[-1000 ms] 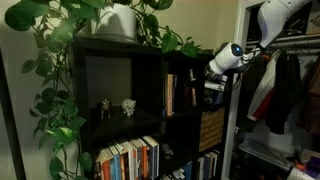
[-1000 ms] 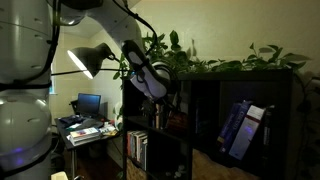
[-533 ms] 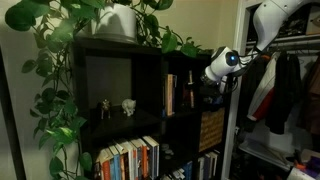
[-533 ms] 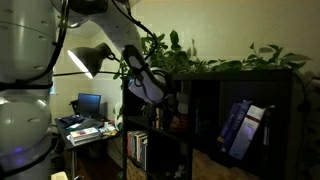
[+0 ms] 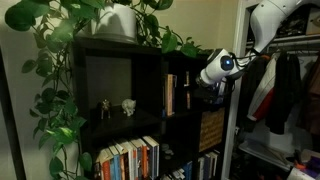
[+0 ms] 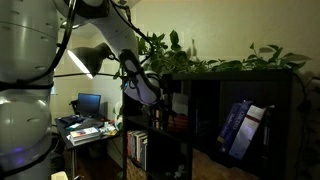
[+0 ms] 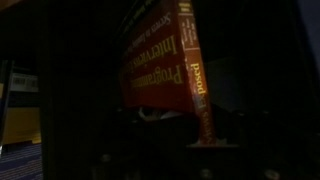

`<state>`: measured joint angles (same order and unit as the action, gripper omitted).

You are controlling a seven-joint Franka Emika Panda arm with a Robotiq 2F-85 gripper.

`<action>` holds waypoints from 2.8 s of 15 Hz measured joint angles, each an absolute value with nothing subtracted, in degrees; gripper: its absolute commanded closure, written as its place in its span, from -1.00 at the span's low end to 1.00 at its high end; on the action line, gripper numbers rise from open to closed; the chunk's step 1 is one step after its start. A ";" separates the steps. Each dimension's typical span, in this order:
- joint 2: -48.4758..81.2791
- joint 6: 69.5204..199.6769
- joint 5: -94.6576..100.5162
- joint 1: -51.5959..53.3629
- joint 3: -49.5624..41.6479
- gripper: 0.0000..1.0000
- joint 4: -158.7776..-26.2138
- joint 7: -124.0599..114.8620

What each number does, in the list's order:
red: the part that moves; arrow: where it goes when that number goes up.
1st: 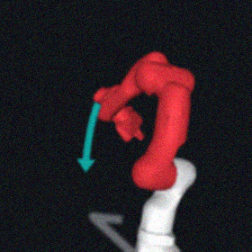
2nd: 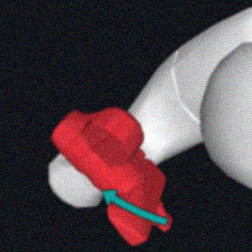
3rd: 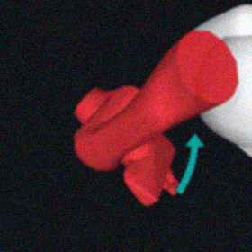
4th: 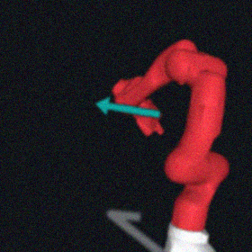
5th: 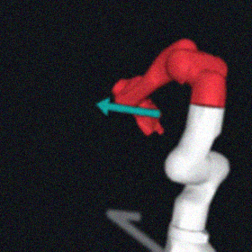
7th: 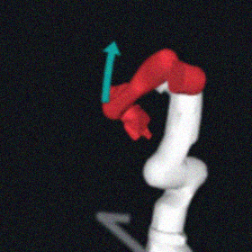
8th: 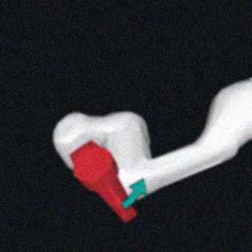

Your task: Lay down the book on the upper shelf

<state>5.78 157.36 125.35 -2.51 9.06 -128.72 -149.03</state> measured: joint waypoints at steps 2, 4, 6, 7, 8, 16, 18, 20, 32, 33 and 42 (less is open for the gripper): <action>6.07 157.36 125.60 -2.53 10.83 0.93 -128.35 -148.98; 6.70 157.37 126.38 -2.56 12.96 0.94 -127.27 -148.91; 7.70 157.37 127.47 -2.85 15.58 0.94 -125.69 -148.83; 8.17 157.36 128.06 -3.45 16.84 0.94 -125.15 -148.75; 8.54 157.37 128.91 -4.42 18.01 0.94 -124.86 -148.73; 12.43 155.96 137.02 -13.21 26.38 0.95 -124.44 -148.73; 13.48 154.51 139.21 -14.35 27.48 0.96 -124.51 -148.74; 14.31 152.67 141.57 -14.90 28.06 0.98 -124.51 -148.75; 14.97 147.30 147.00 -9.13 19.62 0.10 -125.00 -148.62; 14.98 147.47 146.95 -8.51 18.74 -0.05 -125.00 -148.66; 13.39 155.79 143.87 -7.78 15.92 -1.00 -123.23 -148.53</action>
<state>13.39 155.79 143.87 -7.78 15.92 -123.23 -148.53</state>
